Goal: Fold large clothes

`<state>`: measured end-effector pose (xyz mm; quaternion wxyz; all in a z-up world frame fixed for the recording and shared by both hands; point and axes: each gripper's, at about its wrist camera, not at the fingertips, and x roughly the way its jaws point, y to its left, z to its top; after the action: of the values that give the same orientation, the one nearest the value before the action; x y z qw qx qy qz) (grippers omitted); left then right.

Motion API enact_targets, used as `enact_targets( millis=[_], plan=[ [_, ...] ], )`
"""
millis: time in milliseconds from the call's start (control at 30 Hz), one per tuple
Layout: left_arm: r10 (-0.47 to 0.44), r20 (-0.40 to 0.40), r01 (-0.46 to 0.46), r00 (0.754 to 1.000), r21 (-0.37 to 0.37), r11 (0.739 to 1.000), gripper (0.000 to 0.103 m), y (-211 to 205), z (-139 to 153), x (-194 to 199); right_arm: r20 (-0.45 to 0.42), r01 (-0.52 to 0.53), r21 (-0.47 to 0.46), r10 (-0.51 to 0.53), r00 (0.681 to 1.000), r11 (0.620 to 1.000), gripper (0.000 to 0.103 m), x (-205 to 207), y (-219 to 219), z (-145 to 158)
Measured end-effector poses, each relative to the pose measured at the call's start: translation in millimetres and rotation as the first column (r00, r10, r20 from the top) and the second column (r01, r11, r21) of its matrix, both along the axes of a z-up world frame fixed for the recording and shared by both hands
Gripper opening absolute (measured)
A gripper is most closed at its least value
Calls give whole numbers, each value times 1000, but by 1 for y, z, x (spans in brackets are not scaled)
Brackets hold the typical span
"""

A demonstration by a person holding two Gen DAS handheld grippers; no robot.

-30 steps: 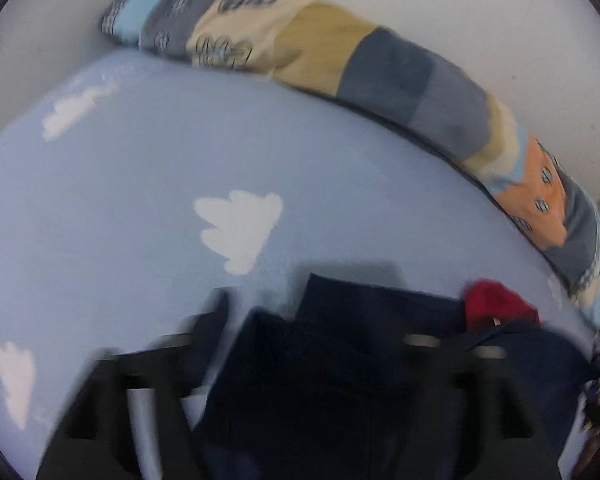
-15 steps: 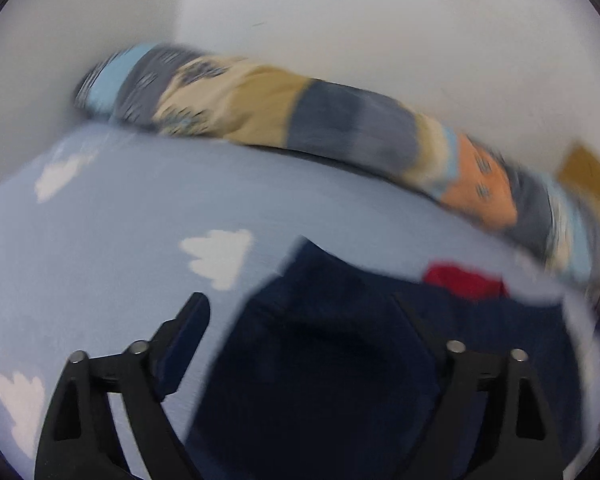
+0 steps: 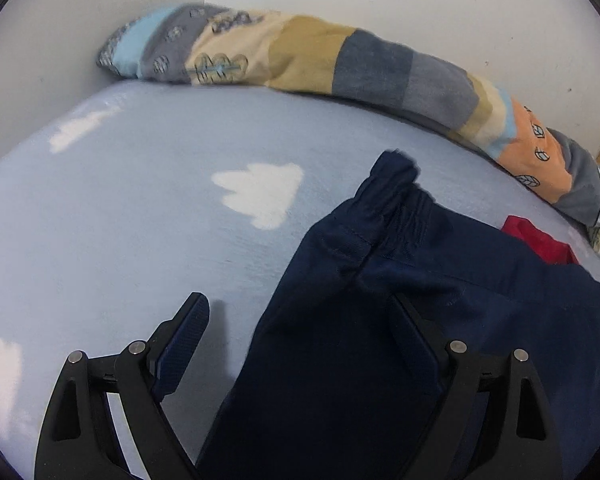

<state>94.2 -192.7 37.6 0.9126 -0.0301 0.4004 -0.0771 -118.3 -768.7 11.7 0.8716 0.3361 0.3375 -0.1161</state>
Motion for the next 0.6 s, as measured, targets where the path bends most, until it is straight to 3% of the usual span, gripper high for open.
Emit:
enact_targets(
  millis=[67, 167, 333, 433, 600],
  plan=[
    [-45, 50, 45, 998, 3, 999, 89, 2, 15, -22, -5, -34, -65, 34, 999, 997, 41, -6, 16, 21],
    [-86, 80, 81, 993, 66, 995, 90, 5, 29, -55, -18, -71, -113, 69, 997, 991, 49, -20, 36, 50],
    [-95, -66, 101, 993, 99, 990, 91, 14, 4, -97, -73, -55, -93, 48, 996, 994, 57, -55, 59, 75],
    [-71, -159, 76, 985, 24, 997, 91, 35, -13, -123, -91, -43, -2, 43, 995, 999, 57, -85, 67, 73],
    [-41, -223, 20, 974, -94, 995, 91, 69, -6, -147, -90, 8, 94, 0, 996, 996, 57, -140, 70, 81]
  ],
)
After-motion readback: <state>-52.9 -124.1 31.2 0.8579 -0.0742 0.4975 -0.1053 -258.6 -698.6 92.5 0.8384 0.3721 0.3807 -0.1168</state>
